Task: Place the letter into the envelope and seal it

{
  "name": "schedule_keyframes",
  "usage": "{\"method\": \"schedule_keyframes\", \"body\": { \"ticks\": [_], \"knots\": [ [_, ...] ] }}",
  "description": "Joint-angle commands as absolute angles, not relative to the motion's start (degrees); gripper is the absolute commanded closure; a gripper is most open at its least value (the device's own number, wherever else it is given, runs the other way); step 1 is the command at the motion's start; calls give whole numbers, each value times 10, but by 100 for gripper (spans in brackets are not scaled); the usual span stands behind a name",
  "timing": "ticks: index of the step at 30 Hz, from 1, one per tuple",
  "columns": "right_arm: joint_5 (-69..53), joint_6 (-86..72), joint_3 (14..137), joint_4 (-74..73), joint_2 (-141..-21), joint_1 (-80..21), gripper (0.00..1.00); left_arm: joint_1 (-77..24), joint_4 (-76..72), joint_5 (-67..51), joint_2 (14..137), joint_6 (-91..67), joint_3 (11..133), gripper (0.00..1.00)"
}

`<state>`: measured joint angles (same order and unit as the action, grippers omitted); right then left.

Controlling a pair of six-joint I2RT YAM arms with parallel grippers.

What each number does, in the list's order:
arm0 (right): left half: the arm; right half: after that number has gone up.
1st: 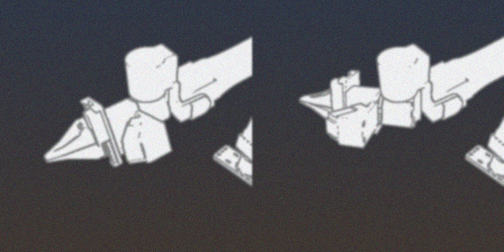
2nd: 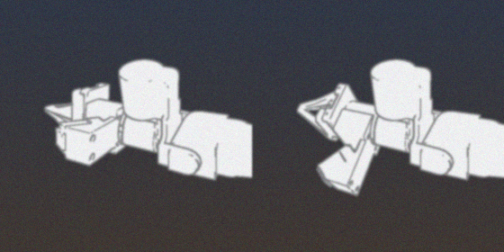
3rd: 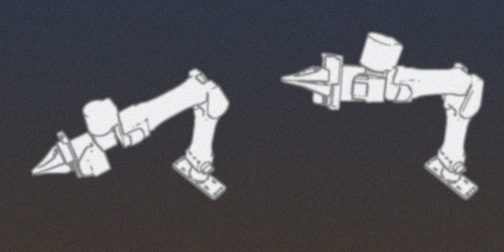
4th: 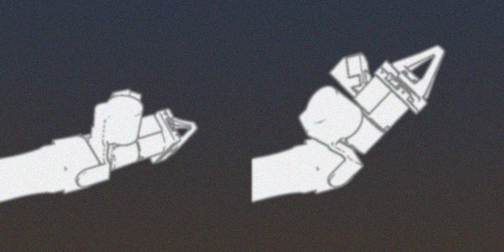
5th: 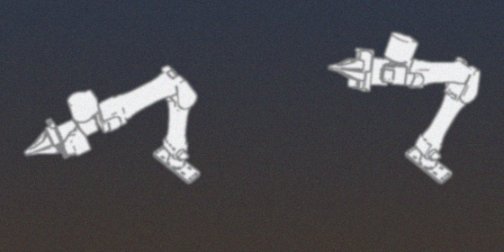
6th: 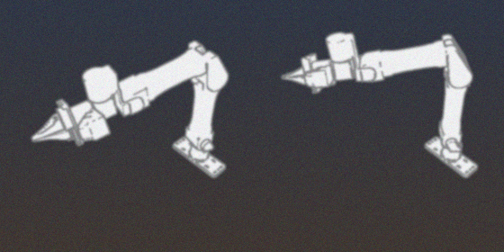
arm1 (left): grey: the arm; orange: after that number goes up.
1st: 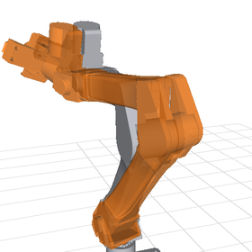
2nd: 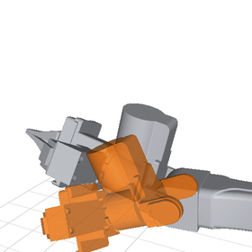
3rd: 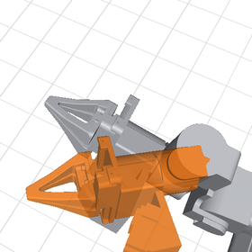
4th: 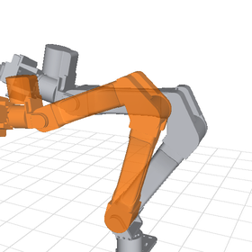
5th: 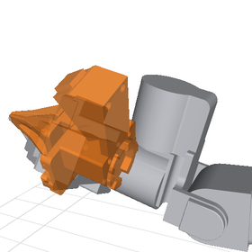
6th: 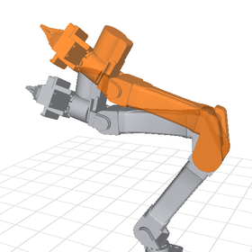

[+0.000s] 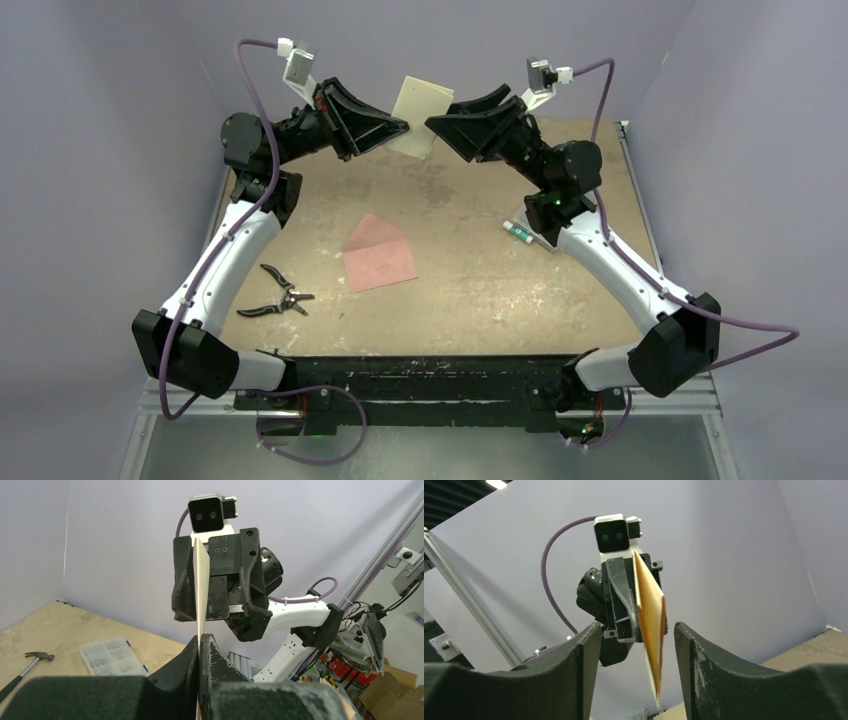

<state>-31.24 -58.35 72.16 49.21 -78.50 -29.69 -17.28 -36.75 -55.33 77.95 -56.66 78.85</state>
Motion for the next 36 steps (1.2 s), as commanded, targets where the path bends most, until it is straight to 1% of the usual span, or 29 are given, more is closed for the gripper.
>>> {"method": "schedule_keyframes", "body": {
  "ticks": [1,3,4,6,7,8,10,13,15,16,18,19,20,22,25,28,31,32,34,36],
  "knots": [
    [-310,-591,750,496,-789,-302,48,-174,-388,-551,766,-571,787,100],
    [-310,-591,751,496,-791,-303,62,-174,-378,-544,766,-564,787,99],
    [-308,-590,751,496,-792,-303,71,-174,-371,-542,767,-560,787,95],
    [-299,-582,754,489,-791,-303,92,-174,-357,-542,769,-548,787,84],
    [-288,-572,757,472,-790,-303,100,-174,-337,-541,769,-536,788,78],
    [-270,-560,760,436,-787,-303,100,-174,-305,-538,768,-512,792,70],
    [-220,-525,769,367,-780,-303,100,-174,-195,-513,765,-438,805,57],
    [-147,-466,790,233,-776,-302,100,-172,3,-411,763,-313,824,38],
    [-106,-428,793,155,-777,-303,100,-170,123,-324,767,-264,825,31],
    [-91,-414,789,124,-777,-302,100,-170,148,-275,771,-258,821,29],
    [-56,-392,774,80,-778,-302,100,-169,231,-179,786,-253,806,28],
    [-49,-383,764,69,-781,-302,100,-169,270,-110,795,-253,800,28],
    [-47,-375,753,63,-782,-302,100,-169,307,-78,806,-257,793,29],
    [-49,-365,731,61,-786,-302,100,-169,375,39,826,-282,771,30],
    [-71,-348,709,58,-804,-302,100,-169,450,128,855,-334,732,29],
    [-93,-353,710,43,-843,-302,100,-169,456,147,862,-371,674,27],
    [-127,-384,742,30,-901,-302,100,-170,416,100,847,-397,605,28],
    [-140,-392,755,42,-923,-302,100,-174,404,86,844,-403,587,30],
    [-170,-399,776,66,-967,-303,100,-189,381,66,843,-406,549,39],
    [-190,-408,803,54,-1013,-303,100,-220,369,66,844,-404,523,55]
  ]
}}
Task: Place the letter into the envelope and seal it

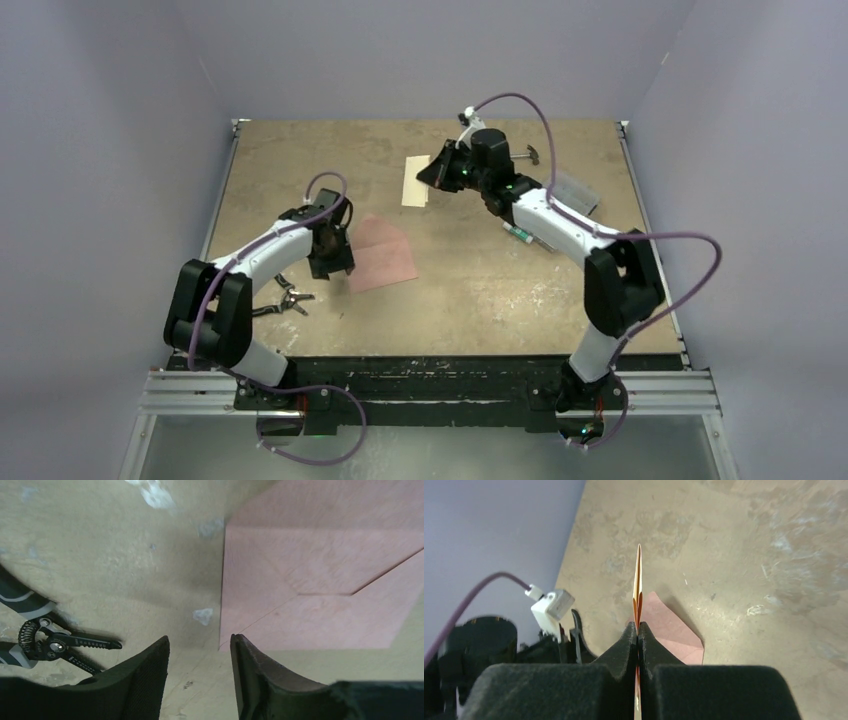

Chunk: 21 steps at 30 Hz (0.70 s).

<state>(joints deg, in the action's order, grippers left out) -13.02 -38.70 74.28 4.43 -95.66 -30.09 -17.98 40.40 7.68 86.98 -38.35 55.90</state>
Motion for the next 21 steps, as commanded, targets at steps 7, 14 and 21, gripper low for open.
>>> {"method": "schedule_keyframes", "body": {
  "ticks": [7,14,21],
  "knots": [
    [-186,-399,872,50,-1115,-299,100,-274,368,27,851,-386,485,75],
    [-185,-382,888,78,-1161,-287,100,-304,324,37,861,-383,457,78],
    [-174,-294,1017,-48,-1244,-286,100,-304,324,95,908,-386,470,87]
  ]
}}
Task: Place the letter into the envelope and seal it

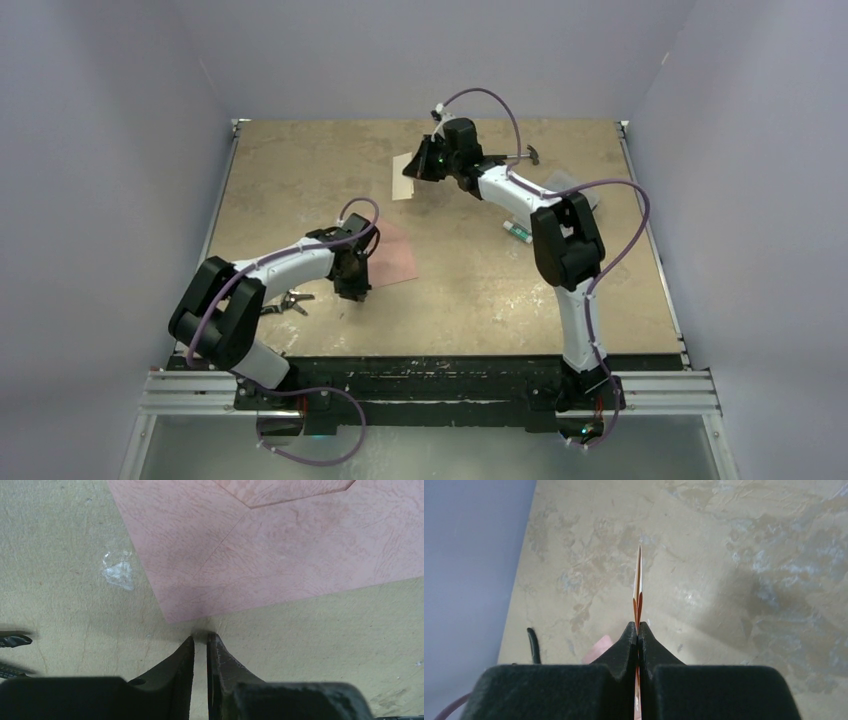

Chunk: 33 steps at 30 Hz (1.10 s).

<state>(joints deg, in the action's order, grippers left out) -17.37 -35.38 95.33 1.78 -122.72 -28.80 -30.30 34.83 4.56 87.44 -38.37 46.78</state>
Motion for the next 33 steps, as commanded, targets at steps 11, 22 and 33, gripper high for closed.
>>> {"method": "schedule_keyframes", "body": {
  "ticks": [11,22,33],
  "knots": [
    [-215,-249,970,-37,-1265,-287,100,-295,338,143,944,-380,501,90],
    [-223,-243,919,-22,-1256,-288,100,-277,306,127,982,-339,535,91],
    [-189,-298,750,-32,-1108,-287,100,-272,267,61,1059,-285,609,92]
  ]
}}
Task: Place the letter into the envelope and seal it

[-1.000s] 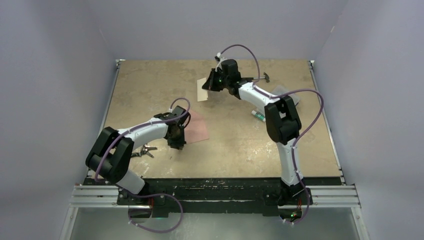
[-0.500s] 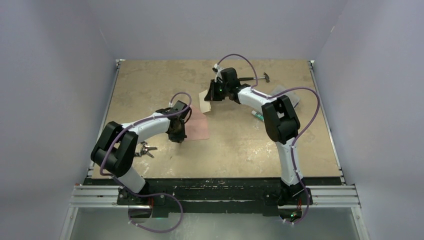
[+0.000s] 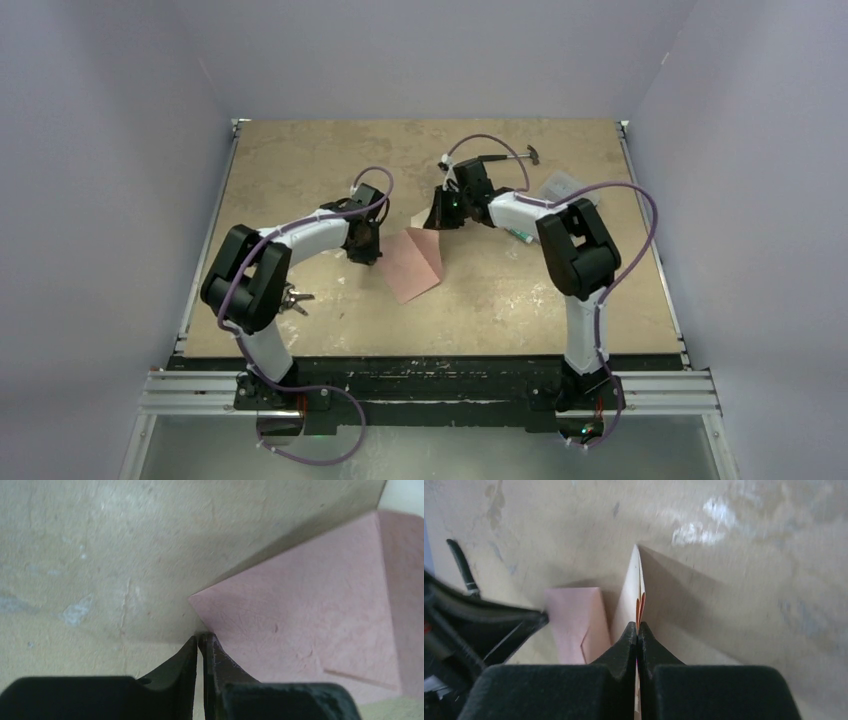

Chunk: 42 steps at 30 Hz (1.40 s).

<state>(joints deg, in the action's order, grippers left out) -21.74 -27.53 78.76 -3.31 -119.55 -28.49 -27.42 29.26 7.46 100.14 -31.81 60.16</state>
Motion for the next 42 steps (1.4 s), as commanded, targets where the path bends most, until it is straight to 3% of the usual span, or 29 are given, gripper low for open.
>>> {"method": "schedule_keyframes", "body": {
  "ticks": [1,7,15,17,21,24,33,42],
  "knots": [
    [-178,-308,729,-36,-1092,-287,100,-272,266,59,1065,-280,615,92],
    [-105,-331,660,-57,-1015,-287,100,-272,262,32,1087,-259,646,92],
    [17,-313,695,-106,-927,-287,100,-266,278,55,1071,-254,677,91],
    [3,-302,698,-96,-907,-287,100,-266,285,59,1062,-255,680,88],
    [-113,-277,682,-41,-894,-288,100,-260,280,49,1023,-274,660,69],
    [-189,-296,659,-28,-905,-292,100,-256,273,30,992,-276,642,61],
    [-280,-301,596,-64,-945,-293,100,-242,269,-82,976,-269,620,58],
    [-211,-290,574,-57,-1006,-285,100,-236,255,-140,993,-275,620,59]
  ]
}}
